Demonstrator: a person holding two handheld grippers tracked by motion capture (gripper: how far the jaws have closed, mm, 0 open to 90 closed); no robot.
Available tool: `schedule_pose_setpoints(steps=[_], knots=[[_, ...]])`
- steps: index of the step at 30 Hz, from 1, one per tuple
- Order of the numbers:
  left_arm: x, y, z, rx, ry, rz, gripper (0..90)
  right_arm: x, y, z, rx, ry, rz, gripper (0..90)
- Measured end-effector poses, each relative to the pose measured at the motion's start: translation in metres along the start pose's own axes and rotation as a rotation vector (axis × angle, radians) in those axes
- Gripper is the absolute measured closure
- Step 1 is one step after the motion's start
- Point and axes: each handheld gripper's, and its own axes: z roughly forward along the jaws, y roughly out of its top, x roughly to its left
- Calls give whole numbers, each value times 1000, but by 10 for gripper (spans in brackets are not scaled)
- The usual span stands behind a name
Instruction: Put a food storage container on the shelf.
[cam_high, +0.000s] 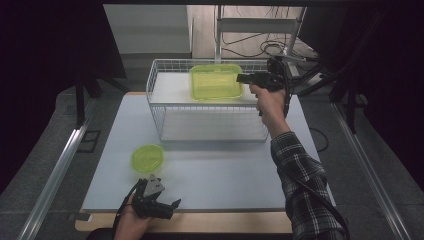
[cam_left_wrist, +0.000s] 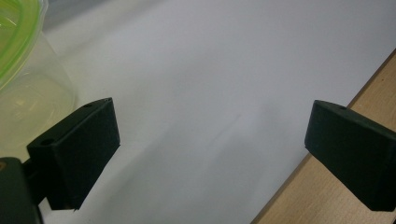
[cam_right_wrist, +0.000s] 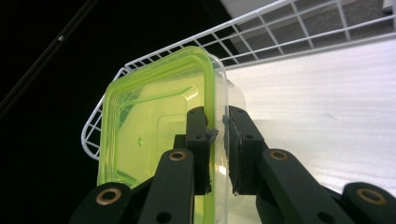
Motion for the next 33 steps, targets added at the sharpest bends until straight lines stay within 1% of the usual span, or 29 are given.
schedule_pose_setpoints(steps=[1, 2, 4, 6, 7, 10, 15, 17, 20, 21, 22, 23, 27, 33], knots=[[0, 0, 0, 1, 0, 1, 29, 0, 0, 0, -5, -6, -2, 797], [0, 0, 0, 1, 0, 1, 29, -1, 1, 2, -10, -23, -15, 786], [0, 0, 0, 2, 0, 2, 29, -1, 1, 3, -13, -36, -24, 773], [0, 0, 0, 5, 0, 4, 29, 0, 0, 5, -9, -70, -56, 750], [0, 0, 0, 5, 0, 5, 29, 0, 0, 5, -6, -82, -62, 743], [0, 0, 0, 6, -1, 6, 29, -2, 0, 8, -10, -88, -63, 735], [0, 0, 1, 7, -2, 6, 29, 1, 1, 11, -9, -132, -107, 714], [0, 0, 1, 8, -3, 7, 29, 1, 1, 12, -11, -136, -112, 701], [0, 0, 1, 8, -4, 8, 29, -1, -1, 14, -14, -144, -121, 667], [0, 0, 1, 8, -4, 8, 29, -1, -1, 15, -18, -146, -120, 641], [0, 0, 1, 8, -4, 8, 29, -1, -1, 15, -22, -158, -128, 617], [0, 0, 1, 8, -4, 8, 29, 0, -1, 15, -23, -175, -148, 603], [0, 0, 1, 8, -4, 8, 29, 1, 0, 14, -20, -187, -159, 550], [0, 0, 1, 8, -4, 8, 29, 3, 1, 7, -13, -162, -167, 461]])
